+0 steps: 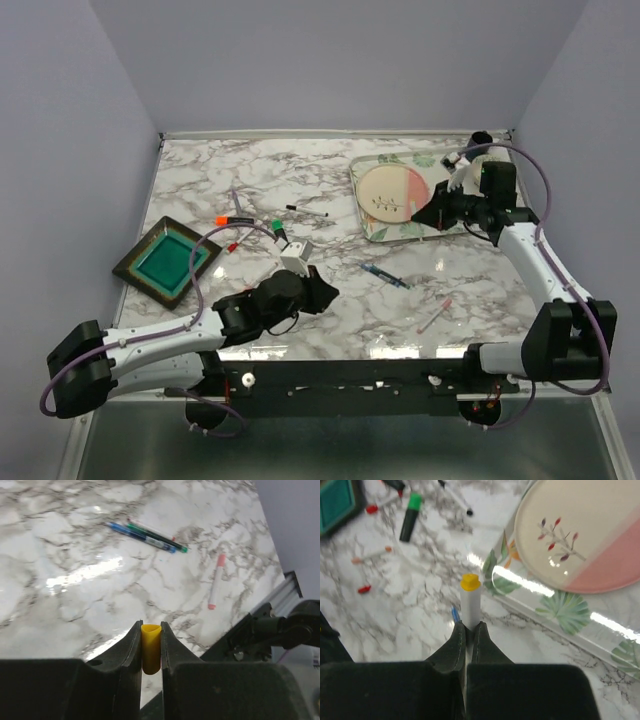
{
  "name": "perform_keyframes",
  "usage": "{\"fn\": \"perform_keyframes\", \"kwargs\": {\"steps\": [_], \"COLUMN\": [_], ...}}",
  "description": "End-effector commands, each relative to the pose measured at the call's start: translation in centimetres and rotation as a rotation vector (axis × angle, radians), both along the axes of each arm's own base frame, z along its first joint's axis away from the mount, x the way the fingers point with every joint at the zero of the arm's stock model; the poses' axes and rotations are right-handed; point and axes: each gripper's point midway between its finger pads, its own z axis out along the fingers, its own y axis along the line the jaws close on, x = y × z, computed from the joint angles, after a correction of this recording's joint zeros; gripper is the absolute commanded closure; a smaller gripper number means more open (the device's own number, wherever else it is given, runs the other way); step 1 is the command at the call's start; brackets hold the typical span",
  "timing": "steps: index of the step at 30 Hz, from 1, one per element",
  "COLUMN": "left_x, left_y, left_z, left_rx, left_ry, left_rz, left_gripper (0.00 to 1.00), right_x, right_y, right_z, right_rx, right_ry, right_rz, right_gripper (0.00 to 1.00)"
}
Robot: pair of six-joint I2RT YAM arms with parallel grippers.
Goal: Open the pen caps
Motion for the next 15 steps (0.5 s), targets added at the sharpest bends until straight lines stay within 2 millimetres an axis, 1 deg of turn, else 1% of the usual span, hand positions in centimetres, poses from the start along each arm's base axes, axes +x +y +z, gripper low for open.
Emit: {"fn": "perform_keyframes", "kwargs": {"steps": [1,2,3,4,5,7,8,10,11,13,15], "left_x": [1.7,2.1,1.9,2.1,2.2,2.3,2.4,2.2,2.5,2.4,2.7], "left_y": [8.1,9.3,10.6,11.5,12.3,13.8,14.3,15.3,15.9,16.4,17.0], "left_z": [-4.4,-4.6,-5.2,-5.0,-5.1,-5.6,-5.7,-6.5,-6.7,-7.3,-7.4], "left_rx": [0.260,0.290,0.335,0.327,0.334,0.334,0.322,0.321,0.318,0.318,0.325], "left_ry": [0.009,-0.002,0.010,0.010,0.009,0.022,0.031,0.051,0.062,0.077,0.076], "left_rz": [0.270,0.318,0.343,0.377,0.409,0.453,0.475,0.496,0.520,0.525,0.539], "left_gripper": [1.00,1.00,1.00,1.00,1.00,1.00,1.00,1.00,1.00,0.97,0.96], "right_x": [-4.8,-5.1,-5.1,-5.1,-5.4,-5.3,-5.6,-5.7,-5.8,-5.8,-5.8], "right_y": [0.5,1.0,1.3,1.5,2.0,2.3,2.2,2.2,2.1,2.0,1.9], "right_z": [-7.4,-8.2,-8.8,-9.2,-10.2,-10.7,-11.6,-12.2,-12.6,-13.1,-13.5], "right_rx": [-0.261,-0.321,-0.353,-0.379,-0.405,-0.425,-0.442,-0.457,-0.470,-0.490,-0.513], "right_ry": [0.120,0.123,0.127,0.132,0.161,0.176,0.206,0.221,0.229,0.239,0.243], "right_rz": [0.260,0.284,0.297,0.298,0.320,0.337,0.349,0.360,0.361,0.364,0.364], "right_gripper": [0.99,0.99,0.99,0.98,0.97,0.94,0.93,0.92,0.92,0.92,0.92]}}
